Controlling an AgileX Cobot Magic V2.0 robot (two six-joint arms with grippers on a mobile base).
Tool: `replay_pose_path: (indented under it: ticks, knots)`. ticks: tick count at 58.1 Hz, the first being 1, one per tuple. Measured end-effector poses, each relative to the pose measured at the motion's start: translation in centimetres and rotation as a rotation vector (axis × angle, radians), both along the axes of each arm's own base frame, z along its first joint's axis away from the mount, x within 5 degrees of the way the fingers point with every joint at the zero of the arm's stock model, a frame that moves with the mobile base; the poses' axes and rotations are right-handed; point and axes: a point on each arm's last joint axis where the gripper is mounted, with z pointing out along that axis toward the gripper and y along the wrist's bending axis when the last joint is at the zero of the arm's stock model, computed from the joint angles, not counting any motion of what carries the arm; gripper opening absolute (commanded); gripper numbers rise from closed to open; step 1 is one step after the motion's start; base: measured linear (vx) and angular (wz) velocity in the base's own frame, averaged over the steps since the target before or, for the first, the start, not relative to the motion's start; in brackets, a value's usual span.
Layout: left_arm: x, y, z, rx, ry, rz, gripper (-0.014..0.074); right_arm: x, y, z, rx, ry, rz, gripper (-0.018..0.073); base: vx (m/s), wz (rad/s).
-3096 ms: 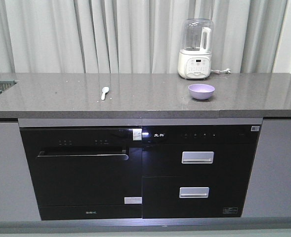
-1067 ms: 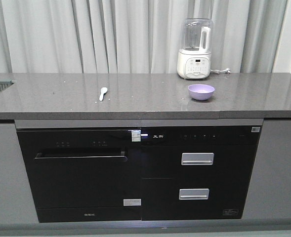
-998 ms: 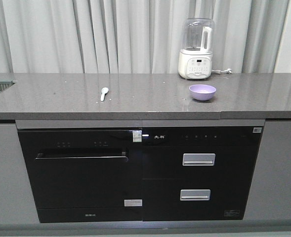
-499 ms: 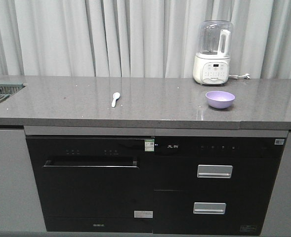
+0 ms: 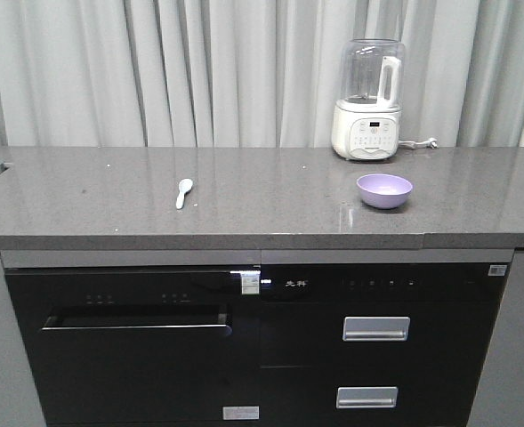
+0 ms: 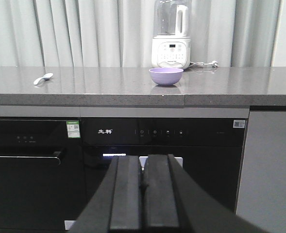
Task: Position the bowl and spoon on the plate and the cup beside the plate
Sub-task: 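Drive the base toward the counter with the spoon and bowl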
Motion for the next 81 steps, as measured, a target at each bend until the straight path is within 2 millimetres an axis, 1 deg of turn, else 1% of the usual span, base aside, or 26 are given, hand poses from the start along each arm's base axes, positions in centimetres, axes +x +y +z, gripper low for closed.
replay_pose_path:
  ticks: [81]
  knots:
    - [0.0,0.0,0.0,0.0,0.0,0.0,-0.0006,0.0,0.0,0.0,0.0,0.0,0.0,-0.0009,0.16,-0.07]
